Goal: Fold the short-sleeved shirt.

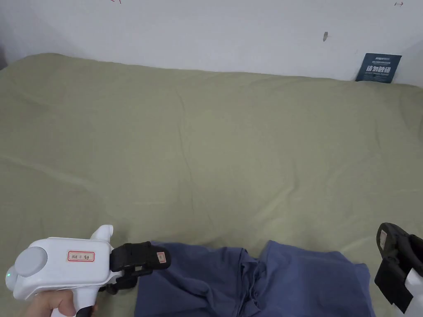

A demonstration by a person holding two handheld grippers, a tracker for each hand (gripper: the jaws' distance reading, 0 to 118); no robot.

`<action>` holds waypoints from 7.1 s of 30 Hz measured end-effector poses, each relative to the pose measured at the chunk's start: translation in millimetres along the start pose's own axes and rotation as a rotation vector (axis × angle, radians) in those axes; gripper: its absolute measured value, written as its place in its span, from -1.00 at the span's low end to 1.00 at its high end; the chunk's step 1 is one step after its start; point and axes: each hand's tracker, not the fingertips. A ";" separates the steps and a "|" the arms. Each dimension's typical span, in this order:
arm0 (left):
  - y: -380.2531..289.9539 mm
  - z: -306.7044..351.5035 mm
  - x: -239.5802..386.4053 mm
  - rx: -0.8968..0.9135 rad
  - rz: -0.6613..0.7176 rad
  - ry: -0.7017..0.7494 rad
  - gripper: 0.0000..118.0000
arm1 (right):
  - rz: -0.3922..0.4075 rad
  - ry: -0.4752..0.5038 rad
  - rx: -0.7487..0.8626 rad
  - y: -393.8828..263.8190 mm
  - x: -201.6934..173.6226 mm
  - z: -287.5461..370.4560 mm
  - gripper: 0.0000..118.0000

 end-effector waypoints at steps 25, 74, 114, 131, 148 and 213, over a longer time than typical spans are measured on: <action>-10.7 165.9 9.5 0.227 0.036 0.327 -0.85 | -0.004 0.038 0.112 25.2 -2.3 3.4 -0.98; -71.5 -143.1 91.8 -0.114 -0.131 0.067 -1.00 | -0.106 0.057 -0.116 -27.3 21.5 -4.9 -0.98; 9.7 -32.9 -3.5 -0.068 -0.084 -0.103 0.28 | -0.957 0.941 -0.870 -169.4 -8.4 -214.9 -0.98; 136.0 235.3 -86.7 0.021 -0.073 0.323 -0.63 | -0.794 0.918 -0.680 -83.0 5.2 -197.0 -0.98; 188.3 312.4 -87.3 0.115 -0.077 0.586 1.00 | -0.722 0.848 -0.683 -61.4 -5.9 -208.1 -0.98; -55.3 55.7 324.6 0.960 -0.830 0.643 1.00 | 0.068 0.050 0.230 112.1 1.3 -40.6 1.00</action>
